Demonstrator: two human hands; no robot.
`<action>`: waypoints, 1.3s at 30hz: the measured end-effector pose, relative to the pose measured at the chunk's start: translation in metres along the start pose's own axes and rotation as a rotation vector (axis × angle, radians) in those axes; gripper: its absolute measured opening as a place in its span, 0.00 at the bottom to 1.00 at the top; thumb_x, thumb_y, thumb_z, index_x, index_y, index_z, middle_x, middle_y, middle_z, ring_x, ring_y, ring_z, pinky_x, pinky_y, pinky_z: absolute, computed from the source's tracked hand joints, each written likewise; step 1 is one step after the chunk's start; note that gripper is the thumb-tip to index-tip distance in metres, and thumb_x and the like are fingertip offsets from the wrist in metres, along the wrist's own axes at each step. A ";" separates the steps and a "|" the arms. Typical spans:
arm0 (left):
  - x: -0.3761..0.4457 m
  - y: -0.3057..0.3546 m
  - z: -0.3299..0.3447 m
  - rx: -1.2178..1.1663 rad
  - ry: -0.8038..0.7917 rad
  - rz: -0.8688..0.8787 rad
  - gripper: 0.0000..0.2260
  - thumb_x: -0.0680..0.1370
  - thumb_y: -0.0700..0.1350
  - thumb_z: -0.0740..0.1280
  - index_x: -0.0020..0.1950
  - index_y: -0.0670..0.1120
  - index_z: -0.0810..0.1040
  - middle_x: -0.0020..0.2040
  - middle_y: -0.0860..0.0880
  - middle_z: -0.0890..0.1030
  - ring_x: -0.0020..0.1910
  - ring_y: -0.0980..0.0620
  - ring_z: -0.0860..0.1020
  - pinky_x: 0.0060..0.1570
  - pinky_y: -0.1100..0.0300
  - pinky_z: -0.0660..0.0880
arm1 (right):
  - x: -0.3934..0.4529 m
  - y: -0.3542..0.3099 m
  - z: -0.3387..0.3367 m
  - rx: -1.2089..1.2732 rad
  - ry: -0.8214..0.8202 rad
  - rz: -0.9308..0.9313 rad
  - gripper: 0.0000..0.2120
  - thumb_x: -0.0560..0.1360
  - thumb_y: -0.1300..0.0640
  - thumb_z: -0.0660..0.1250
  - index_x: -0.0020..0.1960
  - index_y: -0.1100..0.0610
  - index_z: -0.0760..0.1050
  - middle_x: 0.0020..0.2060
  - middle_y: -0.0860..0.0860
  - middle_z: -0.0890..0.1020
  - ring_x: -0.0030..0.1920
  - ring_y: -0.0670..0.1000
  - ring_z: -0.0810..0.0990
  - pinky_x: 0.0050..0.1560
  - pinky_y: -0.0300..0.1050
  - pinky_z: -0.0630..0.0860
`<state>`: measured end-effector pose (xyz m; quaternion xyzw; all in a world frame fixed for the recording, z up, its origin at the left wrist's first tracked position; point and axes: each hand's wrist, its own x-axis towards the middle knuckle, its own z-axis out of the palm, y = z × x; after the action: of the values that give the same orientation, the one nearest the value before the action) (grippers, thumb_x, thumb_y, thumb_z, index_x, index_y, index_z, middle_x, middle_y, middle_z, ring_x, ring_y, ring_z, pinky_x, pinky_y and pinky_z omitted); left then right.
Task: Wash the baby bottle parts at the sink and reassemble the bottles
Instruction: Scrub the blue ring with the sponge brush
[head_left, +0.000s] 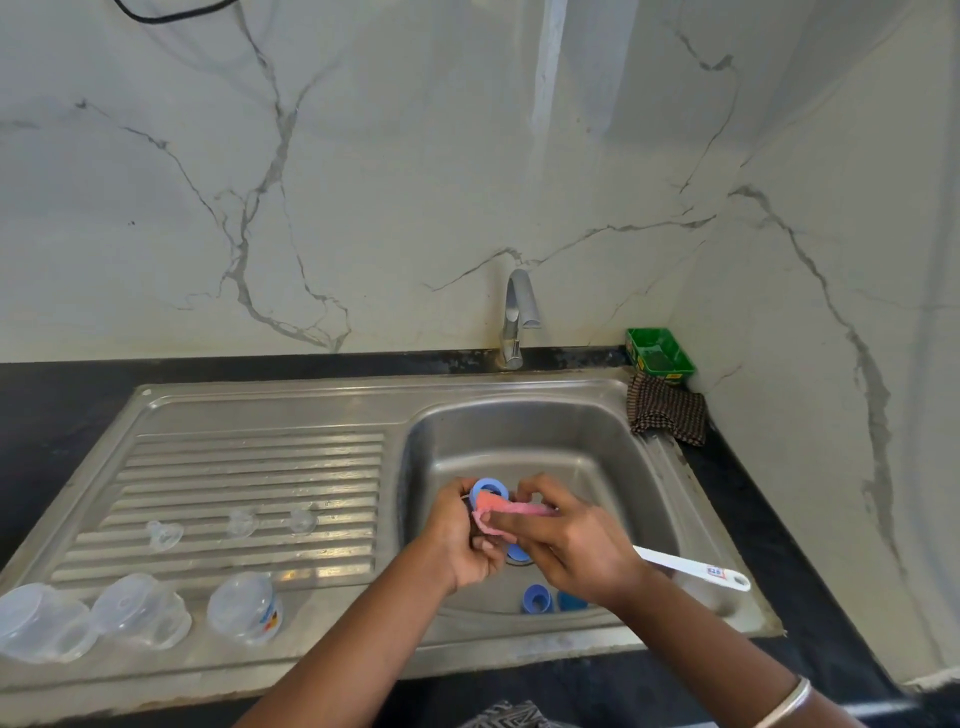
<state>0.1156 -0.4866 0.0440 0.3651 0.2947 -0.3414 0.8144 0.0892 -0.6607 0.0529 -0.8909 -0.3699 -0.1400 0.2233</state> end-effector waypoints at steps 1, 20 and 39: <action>0.000 0.001 -0.002 0.032 0.028 0.007 0.20 0.76 0.51 0.57 0.36 0.41 0.81 0.25 0.49 0.73 0.18 0.56 0.64 0.16 0.70 0.60 | -0.001 0.002 -0.001 -0.022 -0.006 -0.018 0.17 0.77 0.53 0.67 0.64 0.41 0.80 0.53 0.52 0.79 0.37 0.49 0.79 0.27 0.44 0.77; 0.000 0.007 -0.003 0.269 0.243 0.211 0.18 0.76 0.49 0.57 0.27 0.47 0.72 0.22 0.51 0.68 0.19 0.57 0.59 0.20 0.70 0.53 | 0.010 -0.005 0.002 0.027 -0.101 0.071 0.16 0.79 0.52 0.59 0.60 0.44 0.81 0.54 0.41 0.81 0.46 0.49 0.82 0.34 0.41 0.75; 0.024 -0.001 0.001 0.503 0.280 0.561 0.20 0.69 0.58 0.54 0.39 0.44 0.77 0.27 0.51 0.77 0.22 0.57 0.68 0.26 0.63 0.60 | 0.009 0.000 0.030 0.334 0.046 0.518 0.13 0.80 0.49 0.67 0.63 0.44 0.80 0.43 0.46 0.81 0.43 0.46 0.79 0.45 0.50 0.78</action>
<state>0.1289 -0.4963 0.0265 0.6622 0.1991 -0.1143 0.7133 0.0980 -0.6403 0.0308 -0.9031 -0.1431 -0.0357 0.4032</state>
